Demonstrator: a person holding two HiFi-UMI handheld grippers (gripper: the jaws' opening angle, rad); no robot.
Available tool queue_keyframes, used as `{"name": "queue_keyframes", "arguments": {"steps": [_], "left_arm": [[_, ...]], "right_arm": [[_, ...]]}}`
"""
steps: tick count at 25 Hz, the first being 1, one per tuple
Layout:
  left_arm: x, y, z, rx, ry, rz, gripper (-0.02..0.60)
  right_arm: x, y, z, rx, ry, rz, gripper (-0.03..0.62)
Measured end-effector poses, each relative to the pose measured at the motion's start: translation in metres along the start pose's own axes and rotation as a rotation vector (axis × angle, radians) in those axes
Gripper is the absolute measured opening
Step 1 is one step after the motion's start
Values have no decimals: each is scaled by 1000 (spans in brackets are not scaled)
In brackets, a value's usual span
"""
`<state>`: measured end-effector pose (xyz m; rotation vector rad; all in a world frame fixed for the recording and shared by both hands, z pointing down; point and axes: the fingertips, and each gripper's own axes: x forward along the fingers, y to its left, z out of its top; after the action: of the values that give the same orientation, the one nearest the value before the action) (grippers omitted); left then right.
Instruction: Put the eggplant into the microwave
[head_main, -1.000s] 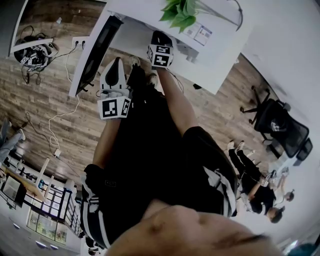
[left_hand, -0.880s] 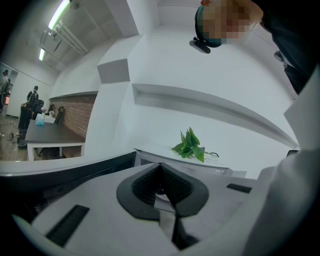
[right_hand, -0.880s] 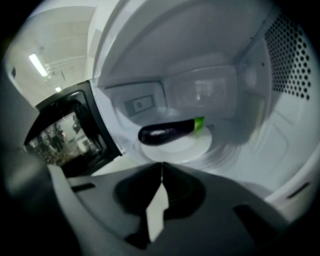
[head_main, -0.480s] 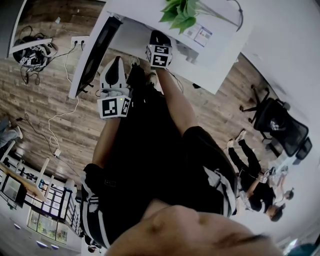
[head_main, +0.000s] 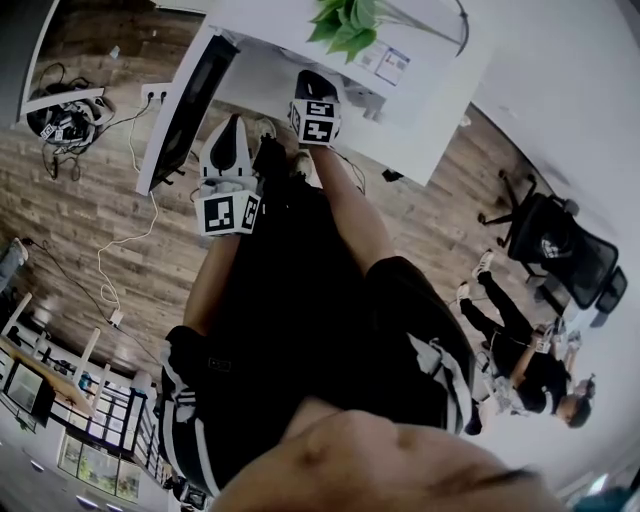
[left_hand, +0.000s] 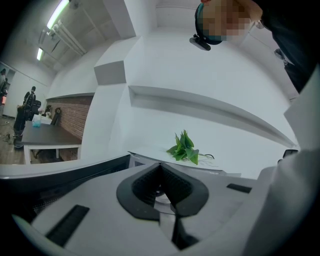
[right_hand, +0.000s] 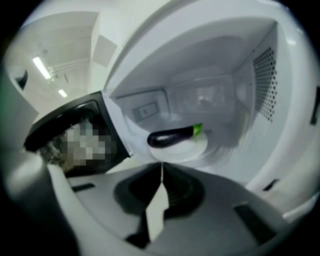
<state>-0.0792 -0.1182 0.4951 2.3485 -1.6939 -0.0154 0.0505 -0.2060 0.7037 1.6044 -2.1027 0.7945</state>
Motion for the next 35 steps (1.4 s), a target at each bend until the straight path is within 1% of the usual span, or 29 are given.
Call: {"name": "queue_keyframes", "arguments": {"steps": [6, 13, 16, 21, 26, 29, 32, 35], "left_arm": [[-16, -21, 1, 18, -14, -18, 32], [-46, -42, 4, 28, -36, 4, 32], [-59, -51, 9, 33, -44, 11, 32], [-71, -57, 18, 59, -56, 16, 32], [-73, -58, 26, 81, -57, -3, 32], [-73, -58, 30, 79, -48, -17, 32], [-74, -56, 38, 80, -43, -42, 32], [-73, -52, 44, 97, -31, -67, 32]], "right_arm": [[-45, 8, -2, -32, -27, 37, 34], [-97, 17, 1, -54, -81, 83, 34], [-118, 20, 7, -79, -117, 97, 34], [-158, 32, 18, -80, -145, 143, 34], [-187, 38, 34, -86, -193, 152, 34], [-200, 39, 42, -90, -206, 145, 34], [-210, 44, 49, -90, -217, 142, 34], [-218, 50, 58, -79, -235, 134, 34]]}}
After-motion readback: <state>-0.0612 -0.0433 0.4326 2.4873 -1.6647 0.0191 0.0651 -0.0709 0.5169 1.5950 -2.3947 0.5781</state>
